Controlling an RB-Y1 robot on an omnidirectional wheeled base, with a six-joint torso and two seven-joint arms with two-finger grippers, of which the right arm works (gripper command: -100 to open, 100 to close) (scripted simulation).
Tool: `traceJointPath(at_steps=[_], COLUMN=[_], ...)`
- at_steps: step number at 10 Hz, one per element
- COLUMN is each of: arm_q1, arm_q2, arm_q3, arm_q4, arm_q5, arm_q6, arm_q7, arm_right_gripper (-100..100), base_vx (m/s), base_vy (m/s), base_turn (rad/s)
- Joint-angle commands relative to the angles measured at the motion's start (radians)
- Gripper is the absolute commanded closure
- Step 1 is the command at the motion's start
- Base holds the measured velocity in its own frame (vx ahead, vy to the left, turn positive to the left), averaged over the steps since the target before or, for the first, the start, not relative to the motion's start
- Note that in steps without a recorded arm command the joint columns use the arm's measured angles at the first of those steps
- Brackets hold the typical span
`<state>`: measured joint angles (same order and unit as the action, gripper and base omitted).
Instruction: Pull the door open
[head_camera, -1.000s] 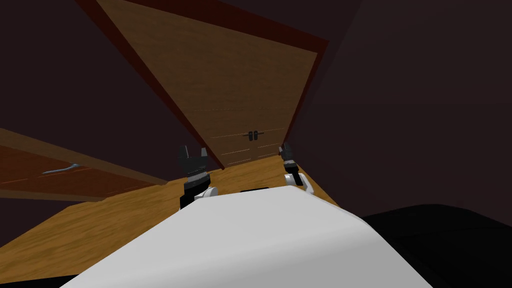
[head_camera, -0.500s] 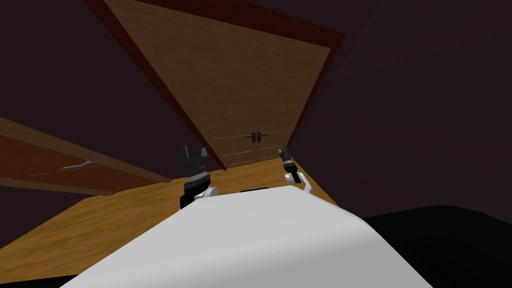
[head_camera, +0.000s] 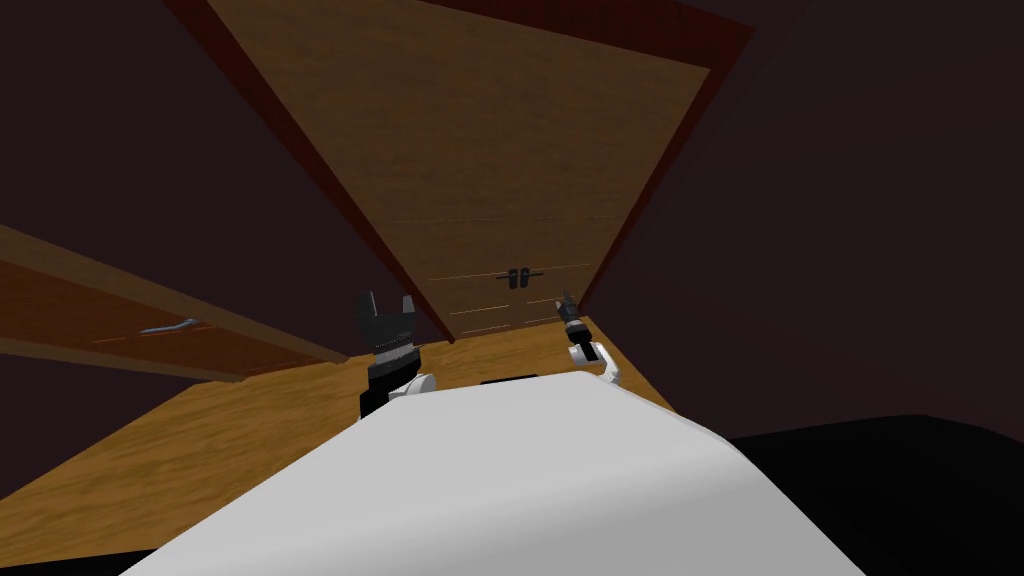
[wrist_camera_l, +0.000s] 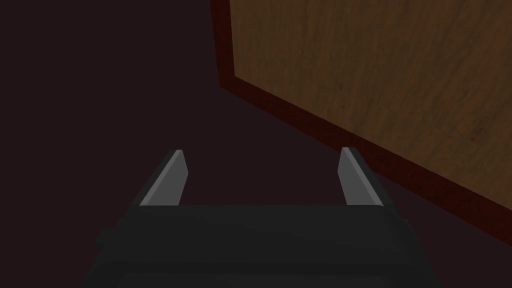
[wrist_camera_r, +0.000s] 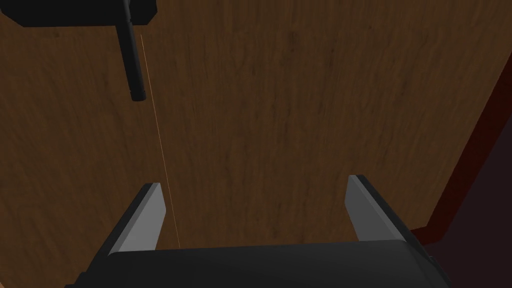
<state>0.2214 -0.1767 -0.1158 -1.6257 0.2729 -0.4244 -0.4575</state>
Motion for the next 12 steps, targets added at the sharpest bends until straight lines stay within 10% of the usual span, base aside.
traceJointPath(at_steps=[1,12], arm_q1=[-0.004,-0.097], arm_q2=[-0.006,-0.043], arm_q3=[-0.005,-0.032], arm_q4=[0.029,0.244], arm_q5=[0.008,0.074], arm_q6=[-0.001,0.053], arm_q7=[-0.013,-0.104], arm_right_gripper=[-100,-100], base_vx=[0.131,0.135], base_vy=[-0.001,0.004], base_turn=[0.064,0.079])
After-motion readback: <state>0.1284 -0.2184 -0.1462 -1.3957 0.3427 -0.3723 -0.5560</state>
